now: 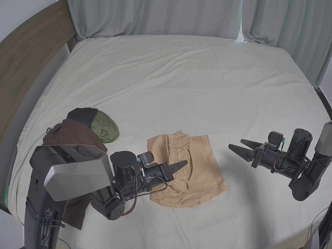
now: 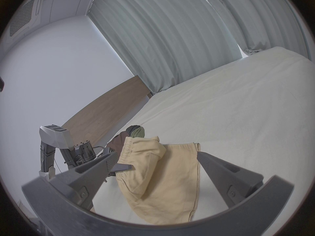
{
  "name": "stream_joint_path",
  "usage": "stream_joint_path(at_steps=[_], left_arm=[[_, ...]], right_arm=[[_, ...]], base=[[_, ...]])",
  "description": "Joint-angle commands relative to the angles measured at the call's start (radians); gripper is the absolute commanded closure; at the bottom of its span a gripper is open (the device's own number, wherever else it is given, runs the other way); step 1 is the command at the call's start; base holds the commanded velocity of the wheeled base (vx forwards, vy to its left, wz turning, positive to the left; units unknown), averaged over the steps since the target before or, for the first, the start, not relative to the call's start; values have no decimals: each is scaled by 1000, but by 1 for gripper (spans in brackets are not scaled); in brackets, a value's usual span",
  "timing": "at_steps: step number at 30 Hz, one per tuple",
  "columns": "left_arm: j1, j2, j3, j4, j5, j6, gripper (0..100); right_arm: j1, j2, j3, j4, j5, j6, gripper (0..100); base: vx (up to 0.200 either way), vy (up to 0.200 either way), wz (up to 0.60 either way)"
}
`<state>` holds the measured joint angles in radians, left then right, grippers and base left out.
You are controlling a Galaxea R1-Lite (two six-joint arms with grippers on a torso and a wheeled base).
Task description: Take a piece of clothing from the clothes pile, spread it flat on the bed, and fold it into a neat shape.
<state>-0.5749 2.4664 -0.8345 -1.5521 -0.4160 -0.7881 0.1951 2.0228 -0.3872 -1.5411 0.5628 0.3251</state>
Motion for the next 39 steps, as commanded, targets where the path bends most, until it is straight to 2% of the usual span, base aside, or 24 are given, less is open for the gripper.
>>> stream_joint_path(at_steps=[1, 14, 17, 39], left_arm=[[0, 3, 0, 0, 0, 0, 0], [21, -33, 8, 0, 23, 30, 0], [36, -106, 46, 0, 48, 75, 0], [133, -530, 322, 3, 31, 171, 0]], right_arm=[[0, -1, -1, -1, 0, -1, 0], [3, 1, 2, -1, 0, -1, 0], [9, -1, 10, -1, 0, -3, 0], [43, -56, 68, -1, -3, -1, 0]], base=[[0, 0, 0], [0, 0, 0], [0, 0, 0], [0, 0, 0]])
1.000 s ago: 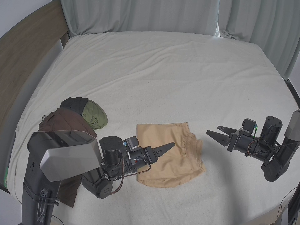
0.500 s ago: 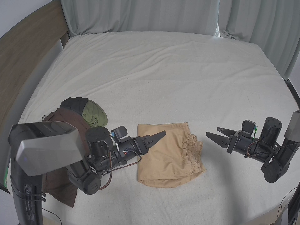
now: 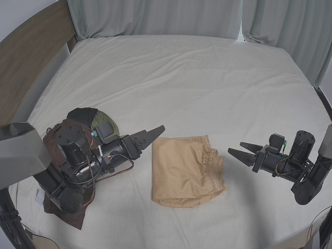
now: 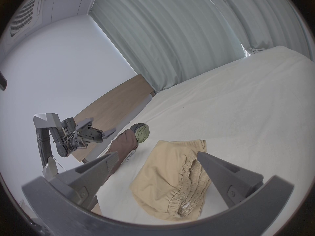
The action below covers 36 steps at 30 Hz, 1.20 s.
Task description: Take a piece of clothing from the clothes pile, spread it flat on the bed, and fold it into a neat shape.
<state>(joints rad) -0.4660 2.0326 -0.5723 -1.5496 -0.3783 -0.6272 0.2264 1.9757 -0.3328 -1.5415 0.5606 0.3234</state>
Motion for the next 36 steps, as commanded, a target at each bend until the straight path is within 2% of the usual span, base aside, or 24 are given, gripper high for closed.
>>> stream_joint_path(at_steps=[1, 4, 7, 14, 16, 19, 26, 27, 28, 29, 31, 36], left_arm=[[46, -123, 98, 0, -8, 12, 0], [90, -176, 163, 0, -30, 9, 0], [158, -210, 216, -1, -83, 14, 0], [299, -261, 307, -3, -205, 92, 0], [337, -267, 335, -1, -252, 136, 0], [349, -261, 355, -1, -275, 224, 0], [402, -183, 384, -1, -321, 584, 0], [403, -181, 385, -1, -323, 592, 0], [415, -163, 393, -1, -356, 681, 0], [420, -153, 394, -1, -375, 715, 0], [426, -137, 399, -3, -393, 745, 0], [428, -137, 404, -3, -393, 750, 0]], right_arm=[[13, -8, 14, 0, 1, 0, 0], [18, -9, 14, 0, -1, 0, 0], [21, -5, 14, 0, -1, 0, 0], [22, 34, 15, 0, -4, 0, 0], [21, 58, 15, 0, -5, 0, 0], [18, 81, 14, 0, -8, 0, 0], [1, 158, 9, 0, -10, 2, 0], [1, 158, 9, 0, -10, 2, 0], [-5, 167, 9, 0, -10, 2, 0], [-10, 173, 9, 0, -10, 2, 0], [-16, 196, 11, 0, -10, 2, 0], [-24, 270, 15, -2, -13, 0, 0]], base=[[0, 0, 0], [0, 0, 0], [0, 0, 0], [0, 0, 0], [0, 0, 0], [0, 0, 0], [0, 0, 0], [0, 0, 0], [0, 0, 0], [0, 0, 0], [0, 0, 0], [0, 0, 0]])
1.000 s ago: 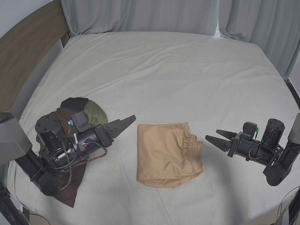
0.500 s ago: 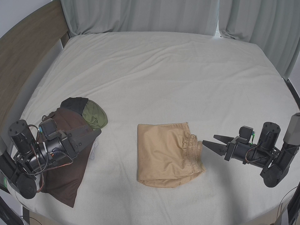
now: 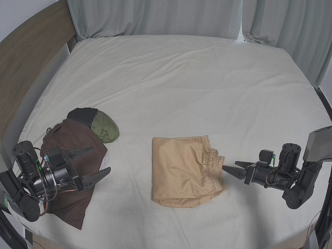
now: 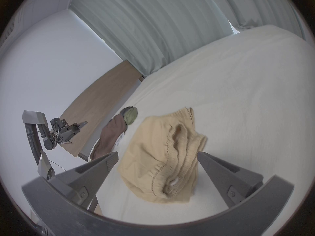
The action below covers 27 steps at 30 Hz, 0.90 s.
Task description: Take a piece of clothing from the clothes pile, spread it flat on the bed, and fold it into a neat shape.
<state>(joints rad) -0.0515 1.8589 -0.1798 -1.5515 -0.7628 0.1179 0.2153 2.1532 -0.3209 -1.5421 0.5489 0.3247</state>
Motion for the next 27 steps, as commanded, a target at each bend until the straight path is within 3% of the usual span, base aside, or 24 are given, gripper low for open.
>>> stream_joint_path(at_steps=[1, 23, 27], left_arm=[[13, 36, 11, -1, -9, 6, 0], [16, 29, 23, -1, -13, 9, 0], [15, 13, 28, 1, -13, 9, 0]], right_arm=[[-24, 123, -1, -1, 0, -1, 0], [-17, 281, -66, -1, 0, 13, 0], [4, 304, -86, -3, 0, 62, 0]], base=[[0, 0, 0], [0, 0, 0], [0, 0, 0]])
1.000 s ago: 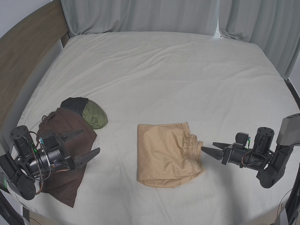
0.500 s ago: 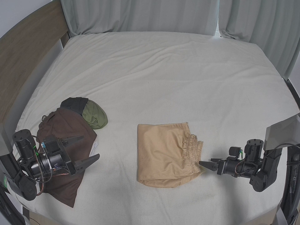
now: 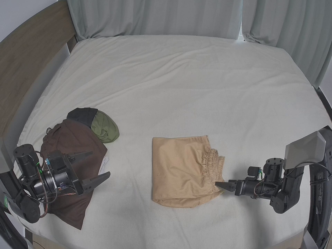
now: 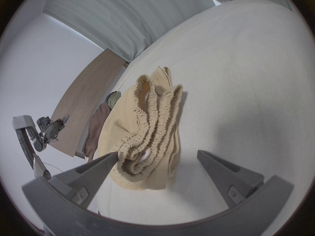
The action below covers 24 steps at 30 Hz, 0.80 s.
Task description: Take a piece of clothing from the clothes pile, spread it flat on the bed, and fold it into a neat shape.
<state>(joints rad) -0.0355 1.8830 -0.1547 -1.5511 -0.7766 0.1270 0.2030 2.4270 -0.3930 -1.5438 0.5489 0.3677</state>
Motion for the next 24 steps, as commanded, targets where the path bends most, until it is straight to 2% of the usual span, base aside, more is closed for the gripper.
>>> stream_joint_path(at_steps=[1, 6, 10, 21, 22, 24], left_arm=[[2, -10, 3, 0, -1, 0, 0], [5, -4, 4, 0, -12, 0, 0], [5, -5, 12, 0, -13, 0, 0], [-4, -7, 14, 0, -13, 0, 0], [-4, -5, 15, 0, -13, 2, 0], [-4, -4, 20, 0, -13, 2, 0]], right_arm=[[29, 33, -15, -1, 2, 39, 0], [84, 30, -23, -2, 2, 126, 0], [119, 33, -41, -2, 2, 135, 0], [122, 49, -69, -4, 2, 142, 0], [122, 52, -69, -4, 2, 142, 100], [124, 61, -69, -4, 2, 142, 100]], base=[[0, 0, 0], [0, 0, 0], [0, 0, 0], [0, 0, 0], [0, 0, 0], [0, 0, 0]])
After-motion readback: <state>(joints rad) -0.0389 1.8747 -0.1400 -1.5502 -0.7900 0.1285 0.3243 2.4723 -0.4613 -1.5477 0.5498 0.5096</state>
